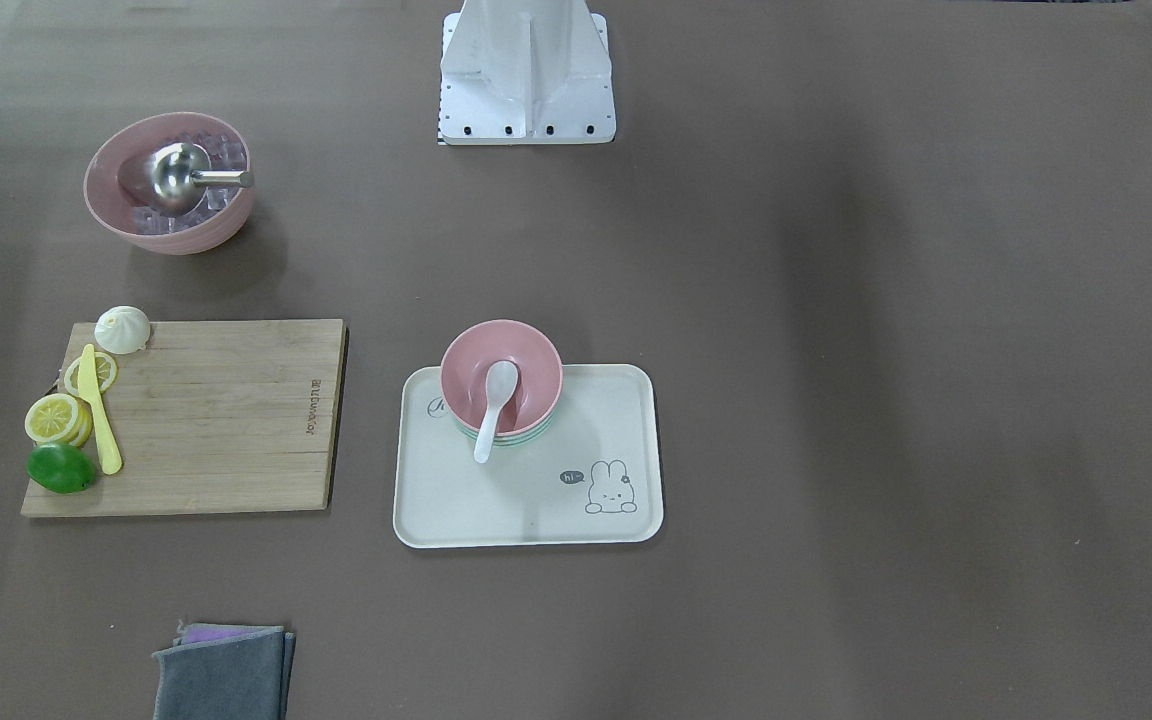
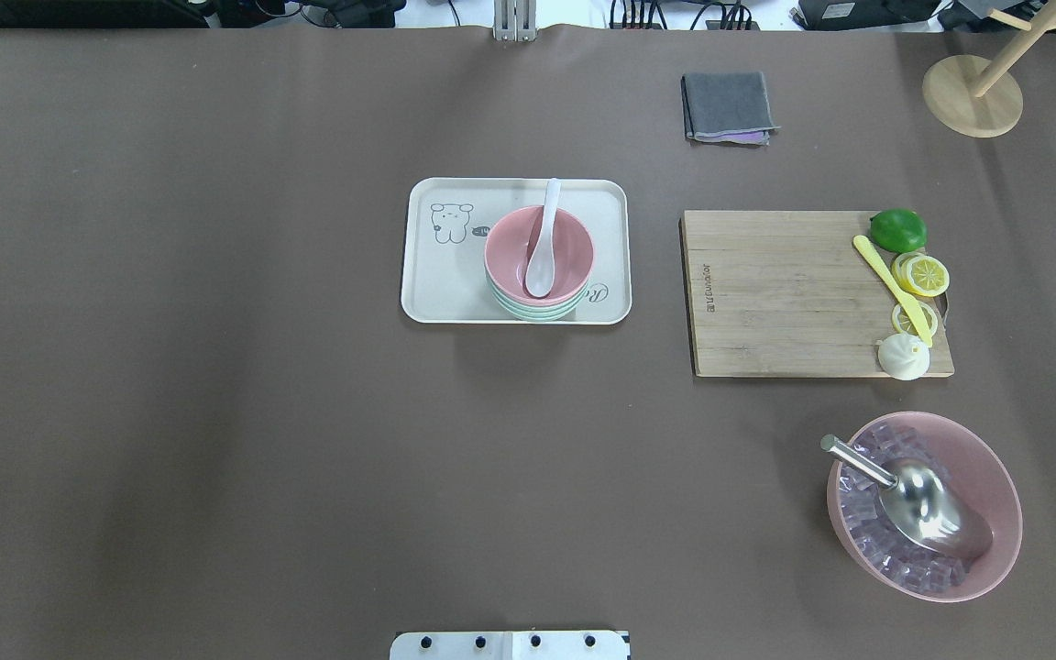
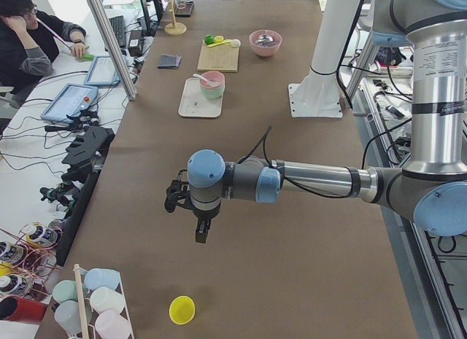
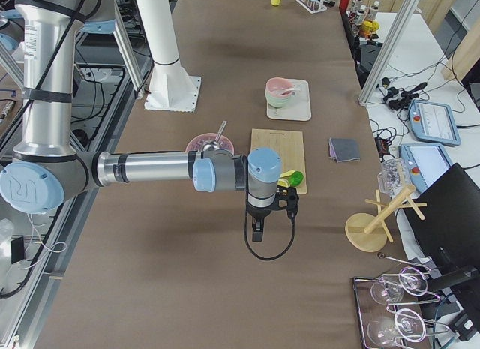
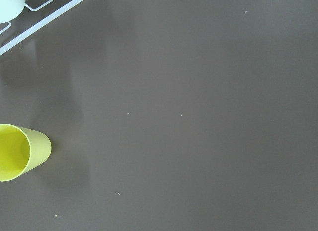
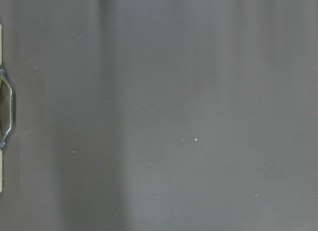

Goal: Stack pink bowl on green and place spoon

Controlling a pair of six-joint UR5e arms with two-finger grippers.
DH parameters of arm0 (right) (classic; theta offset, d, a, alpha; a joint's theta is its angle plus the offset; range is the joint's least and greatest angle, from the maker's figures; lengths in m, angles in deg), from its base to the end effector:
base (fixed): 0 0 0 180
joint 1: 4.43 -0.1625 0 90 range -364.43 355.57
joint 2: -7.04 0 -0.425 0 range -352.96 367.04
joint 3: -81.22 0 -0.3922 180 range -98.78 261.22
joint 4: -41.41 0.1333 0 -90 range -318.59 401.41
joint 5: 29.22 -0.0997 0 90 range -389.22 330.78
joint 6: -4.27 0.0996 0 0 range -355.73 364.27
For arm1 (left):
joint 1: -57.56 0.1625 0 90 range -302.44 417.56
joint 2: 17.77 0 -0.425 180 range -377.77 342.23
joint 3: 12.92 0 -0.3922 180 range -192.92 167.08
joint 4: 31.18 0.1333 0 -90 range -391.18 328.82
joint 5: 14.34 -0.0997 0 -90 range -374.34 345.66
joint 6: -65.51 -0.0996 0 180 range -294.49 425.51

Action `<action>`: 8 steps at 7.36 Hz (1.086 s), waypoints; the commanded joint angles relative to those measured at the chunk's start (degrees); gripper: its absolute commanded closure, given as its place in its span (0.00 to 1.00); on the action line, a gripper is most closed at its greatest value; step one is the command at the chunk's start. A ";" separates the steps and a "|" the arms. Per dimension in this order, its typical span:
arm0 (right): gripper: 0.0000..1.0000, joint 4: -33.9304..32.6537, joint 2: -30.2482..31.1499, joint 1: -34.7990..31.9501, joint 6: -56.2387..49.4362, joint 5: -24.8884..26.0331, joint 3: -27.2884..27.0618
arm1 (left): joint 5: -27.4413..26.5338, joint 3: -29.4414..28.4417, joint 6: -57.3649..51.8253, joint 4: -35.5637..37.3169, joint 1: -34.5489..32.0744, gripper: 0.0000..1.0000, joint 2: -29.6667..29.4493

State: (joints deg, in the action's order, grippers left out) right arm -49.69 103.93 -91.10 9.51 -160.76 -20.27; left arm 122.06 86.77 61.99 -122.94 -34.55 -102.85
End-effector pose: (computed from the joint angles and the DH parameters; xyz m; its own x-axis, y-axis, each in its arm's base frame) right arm 0.0413 -0.4472 0.6213 0.7471 0.0075 0.6647 -0.0103 0.9999 0.0003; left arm -0.0781 -0.4587 0.6102 0.6931 0.1178 -0.7111 -0.0060 0.9875 0.1577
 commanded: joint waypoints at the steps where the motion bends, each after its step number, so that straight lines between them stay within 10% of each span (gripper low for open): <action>1: 0.00 -0.04 -0.03 0.00 0.04 -0.12 -0.02 | 0.00 0.07 0.00 0.00 0.00 0.02 0.00; 8: 0.00 -0.04 -0.12 0.00 0.12 -1.35 -0.19 | 0.00 -0.02 0.00 0.00 0.00 0.02 0.26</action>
State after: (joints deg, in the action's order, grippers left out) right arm -49.73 103.83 -91.09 9.63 -161.86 -20.46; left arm 122.06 86.76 61.99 -122.94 -34.55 -102.67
